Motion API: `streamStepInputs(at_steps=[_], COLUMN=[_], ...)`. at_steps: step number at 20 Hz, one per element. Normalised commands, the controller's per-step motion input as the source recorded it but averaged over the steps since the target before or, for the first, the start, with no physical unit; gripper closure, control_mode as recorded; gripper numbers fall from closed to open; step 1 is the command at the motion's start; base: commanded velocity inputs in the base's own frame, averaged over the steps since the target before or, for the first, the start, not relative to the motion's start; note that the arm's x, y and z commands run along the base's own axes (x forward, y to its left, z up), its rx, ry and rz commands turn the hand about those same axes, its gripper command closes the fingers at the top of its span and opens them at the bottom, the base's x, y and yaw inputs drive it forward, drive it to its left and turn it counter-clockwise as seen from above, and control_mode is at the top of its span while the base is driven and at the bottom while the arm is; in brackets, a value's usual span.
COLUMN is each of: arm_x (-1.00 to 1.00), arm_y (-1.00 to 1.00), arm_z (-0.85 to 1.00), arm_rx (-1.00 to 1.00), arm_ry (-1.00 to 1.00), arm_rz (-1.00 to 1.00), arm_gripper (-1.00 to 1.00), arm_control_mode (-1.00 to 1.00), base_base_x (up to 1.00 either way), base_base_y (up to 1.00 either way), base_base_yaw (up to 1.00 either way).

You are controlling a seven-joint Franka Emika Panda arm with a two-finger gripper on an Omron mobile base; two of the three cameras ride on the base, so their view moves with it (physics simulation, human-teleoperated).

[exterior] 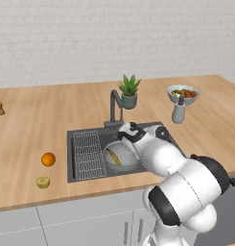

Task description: Put the colander in the sink, put the kiwi, banana, orange in the colander, and turn on the sink faucet and pour water over the colander.

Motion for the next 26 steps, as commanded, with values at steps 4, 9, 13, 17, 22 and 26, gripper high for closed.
streamStepInputs(at_steps=[4,9,13,17,22,26], arm_x=[-0.08,-0.91,-0.98,-0.78,-0.65,-0.42], arm_y=[-0.61,-0.36,0.1,0.49,0.87,1.0], arm_z=[1.0,1.0,0.97,0.97,0.68,0.35], arm_rx=[0.05,0.05,0.05,0.01,0.0,0.0], arm_ry=[0.02,0.09,0.14,0.17,0.18,0.19], arm_rz=[-0.09,-0.11,-0.07,0.0,0.0,0.0], arm_gripper=[-1.0,-1.0,-1.0,-1.0,-1.0,-1.0], arm_control_mode=[-1.0,-1.0,-1.0,-1.0,-1.0,-1.0], base_base_x=[0.0,0.0,0.0,0.0,0.0,0.0], base_base_y=[0.0,0.0,0.0,0.0,0.0,0.0], base_base_yaw=[0.0,0.0,0.0,0.0,0.0,0.0])
